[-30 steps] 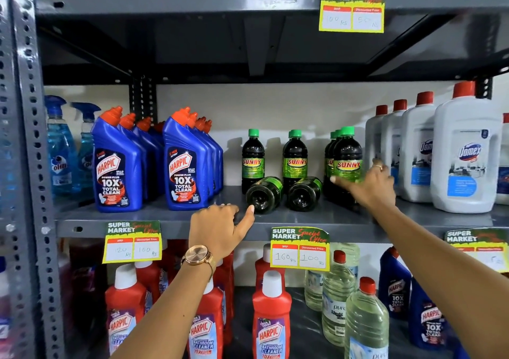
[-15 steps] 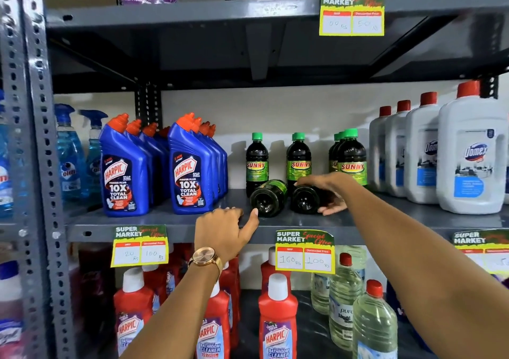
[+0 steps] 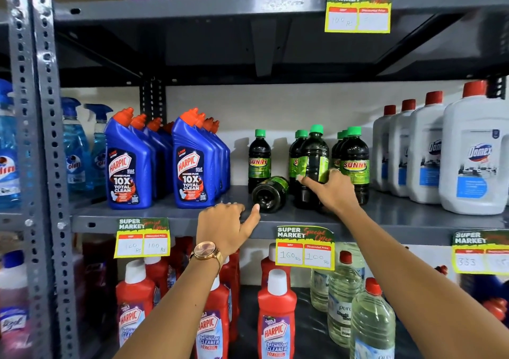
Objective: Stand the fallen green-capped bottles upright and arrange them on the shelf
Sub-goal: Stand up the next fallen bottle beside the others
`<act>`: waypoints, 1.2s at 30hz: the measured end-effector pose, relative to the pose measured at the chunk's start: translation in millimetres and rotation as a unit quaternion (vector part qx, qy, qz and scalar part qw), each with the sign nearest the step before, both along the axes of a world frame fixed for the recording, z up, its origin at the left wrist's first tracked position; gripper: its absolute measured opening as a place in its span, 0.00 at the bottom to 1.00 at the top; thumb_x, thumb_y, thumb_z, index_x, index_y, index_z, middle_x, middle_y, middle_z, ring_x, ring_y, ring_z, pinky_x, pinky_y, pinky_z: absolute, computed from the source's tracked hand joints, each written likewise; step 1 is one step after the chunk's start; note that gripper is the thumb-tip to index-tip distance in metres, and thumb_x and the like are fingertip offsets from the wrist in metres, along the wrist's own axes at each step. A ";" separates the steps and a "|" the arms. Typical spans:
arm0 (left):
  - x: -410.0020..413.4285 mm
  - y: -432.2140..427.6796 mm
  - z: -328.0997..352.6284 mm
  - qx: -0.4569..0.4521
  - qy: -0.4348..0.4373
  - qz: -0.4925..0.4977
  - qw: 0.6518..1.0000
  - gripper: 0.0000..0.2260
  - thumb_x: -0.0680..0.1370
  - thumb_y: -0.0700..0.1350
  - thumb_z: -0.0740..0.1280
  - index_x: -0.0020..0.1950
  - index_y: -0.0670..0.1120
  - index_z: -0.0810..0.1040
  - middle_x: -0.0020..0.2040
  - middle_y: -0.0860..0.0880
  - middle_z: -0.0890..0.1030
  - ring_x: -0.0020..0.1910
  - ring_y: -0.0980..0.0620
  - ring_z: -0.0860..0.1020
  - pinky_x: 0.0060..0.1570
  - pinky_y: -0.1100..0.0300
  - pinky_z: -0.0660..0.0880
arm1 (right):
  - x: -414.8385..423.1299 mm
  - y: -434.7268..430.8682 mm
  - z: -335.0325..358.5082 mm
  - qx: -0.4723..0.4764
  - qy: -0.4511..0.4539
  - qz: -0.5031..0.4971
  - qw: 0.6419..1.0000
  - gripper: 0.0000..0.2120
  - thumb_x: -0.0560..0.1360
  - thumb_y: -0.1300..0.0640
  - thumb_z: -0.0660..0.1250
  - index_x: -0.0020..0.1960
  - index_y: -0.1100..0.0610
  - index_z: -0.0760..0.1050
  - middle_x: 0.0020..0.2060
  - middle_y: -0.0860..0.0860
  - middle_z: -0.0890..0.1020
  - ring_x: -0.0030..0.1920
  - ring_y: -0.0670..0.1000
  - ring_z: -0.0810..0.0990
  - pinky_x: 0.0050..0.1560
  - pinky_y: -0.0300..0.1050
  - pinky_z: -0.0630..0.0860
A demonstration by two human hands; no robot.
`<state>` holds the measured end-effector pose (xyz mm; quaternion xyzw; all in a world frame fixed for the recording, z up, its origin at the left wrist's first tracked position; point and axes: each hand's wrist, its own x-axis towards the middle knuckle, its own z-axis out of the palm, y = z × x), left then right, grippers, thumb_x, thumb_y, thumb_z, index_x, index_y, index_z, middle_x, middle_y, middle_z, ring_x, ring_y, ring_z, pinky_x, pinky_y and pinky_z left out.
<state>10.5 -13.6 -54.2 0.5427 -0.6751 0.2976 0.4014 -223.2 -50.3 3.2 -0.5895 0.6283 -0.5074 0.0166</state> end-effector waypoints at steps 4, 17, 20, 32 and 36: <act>-0.1 0.6 0.5 0.004 -0.002 0.004 1.000 0.29 0.73 0.65 0.47 0.33 0.48 0.80 0.27 0.49 0.80 0.28 0.49 0.77 0.26 0.60 0.63 | 4.8 -1.6 1.3 0.035 0.009 0.018 0.999 0.33 0.67 0.43 0.75 0.59 0.65 0.69 0.55 0.61 0.80 0.54 0.63 0.80 0.52 0.53 0.78; -0.9 0.0 1.1 -0.017 0.000 0.005 1.000 0.27 0.73 0.64 0.51 0.30 0.48 0.81 0.23 0.49 0.78 0.24 0.49 0.76 0.22 0.65 0.56 | 16.4 -22.9 6.8 0.018 -0.157 0.040 0.987 0.28 0.68 0.51 0.73 0.62 0.64 0.71 0.58 0.59 0.79 0.51 0.59 0.78 0.53 0.49 0.75; -0.1 -0.3 1.4 -0.029 -0.005 0.007 1.000 0.27 0.73 0.64 0.51 0.30 0.49 0.80 0.23 0.49 0.78 0.23 0.49 0.76 0.22 0.67 0.52 | 11.2 -21.7 5.4 0.005 -0.093 0.009 0.996 0.30 0.66 0.48 0.75 0.61 0.64 0.72 0.58 0.61 0.79 0.56 0.62 0.79 0.56 0.51 0.75; 0.1 -1.4 0.0 -0.003 0.013 -0.007 1.000 0.29 0.73 0.65 0.48 0.35 0.49 0.82 0.27 0.49 0.80 0.28 0.48 0.78 0.26 0.60 0.69 | 8.6 -23.6 -0.8 0.046 -0.097 0.027 0.994 0.33 0.64 0.48 0.78 0.61 0.63 0.73 0.57 0.60 0.80 0.55 0.61 0.80 0.56 0.54 0.78; 0.1 -1.2 0.4 -0.004 0.008 -0.006 1.000 0.29 0.73 0.65 0.48 0.35 0.48 0.82 0.27 0.49 0.80 0.28 0.49 0.77 0.25 0.60 0.67 | 9.2 -23.9 -1.3 0.022 -0.080 0.009 0.997 0.45 0.57 0.36 0.78 0.62 0.64 0.71 0.60 0.60 0.77 0.59 0.61 0.78 0.60 0.56 0.76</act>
